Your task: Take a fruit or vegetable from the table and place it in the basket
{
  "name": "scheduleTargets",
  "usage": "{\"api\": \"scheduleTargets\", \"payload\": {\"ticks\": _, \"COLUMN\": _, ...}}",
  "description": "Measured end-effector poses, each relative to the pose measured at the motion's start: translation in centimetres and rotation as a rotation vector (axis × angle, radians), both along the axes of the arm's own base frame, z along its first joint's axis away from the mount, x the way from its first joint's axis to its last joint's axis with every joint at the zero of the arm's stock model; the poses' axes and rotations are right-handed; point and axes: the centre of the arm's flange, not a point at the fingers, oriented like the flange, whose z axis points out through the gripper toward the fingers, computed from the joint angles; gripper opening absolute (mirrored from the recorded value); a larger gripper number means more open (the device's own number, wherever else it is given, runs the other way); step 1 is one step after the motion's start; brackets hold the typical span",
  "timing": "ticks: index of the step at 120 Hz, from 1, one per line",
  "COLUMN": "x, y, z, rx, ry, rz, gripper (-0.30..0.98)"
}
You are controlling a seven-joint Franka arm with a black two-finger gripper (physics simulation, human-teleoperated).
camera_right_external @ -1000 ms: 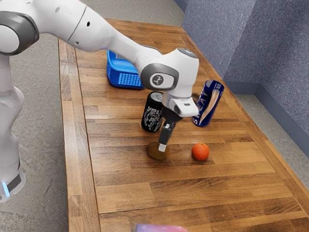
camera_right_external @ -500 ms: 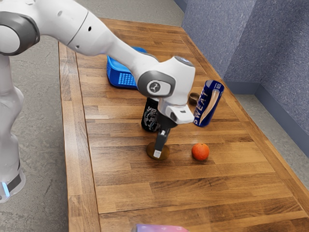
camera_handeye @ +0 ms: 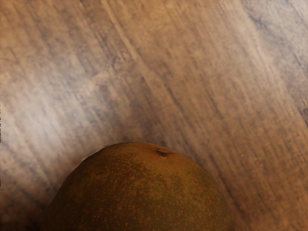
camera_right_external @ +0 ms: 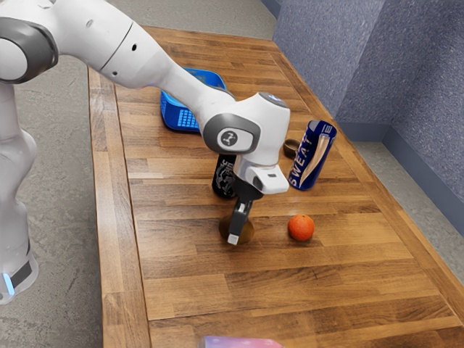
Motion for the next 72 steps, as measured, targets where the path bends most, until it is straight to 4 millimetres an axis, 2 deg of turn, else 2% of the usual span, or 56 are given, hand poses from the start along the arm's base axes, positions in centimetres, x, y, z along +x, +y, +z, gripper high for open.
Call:
{"api": "scheduleTargets", "payload": {"ticks": 12, "x": 0.1, "y": 0.2, "z": 0.0, "rx": 0.002, "ry": 0.0, "rz": 0.014, "gripper": 0.38}}
{"api": "scheduleTargets", "payload": {"ticks": 28, "x": 0.2, "y": 0.7, "z": 0.2, "rx": 0.007, "ry": -0.007, "rz": 0.035, "gripper": 0.3}}
{"api": "scheduleTargets", "payload": {"ticks": 38, "x": 0.5, "y": 1.0, "z": 1.5, "rx": 0.011, "ry": -0.033, "rz": 0.046, "gripper": 0.26}}
{"api": "scheduleTargets", "payload": {"ticks": 44, "x": 0.7, "y": 1.1, "z": 2.9, "rx": 0.017, "ry": -0.063, "rz": 0.047, "gripper": 0.25}}
{"api": "scheduleTargets", "payload": {"ticks": 50, "x": 1.3, "y": 0.9, "z": 5.7, "rx": 0.021, "ry": -0.121, "rz": 0.043, "gripper": 0.24}}
{"api": "scheduleTargets", "payload": {"ticks": 62, "x": 2.6, "y": 1.2, "z": 16.4, "rx": 0.05, "ry": -0.323, "rz": 0.03, "gripper": 0.22}}
{"api": "scheduleTargets", "payload": {"ticks": 67, "x": 2.9, "y": 3.2, "z": 21.0, "rx": 0.08, "ry": -0.388, "rz": 0.057, "gripper": 0.2}}
{"api": "scheduleTargets", "payload": {"ticks": 72, "x": 3.1, "y": 7.9, "z": 24.4, "rx": 0.122, "ry": -0.426, "rz": 0.129, "gripper": 0.23}}
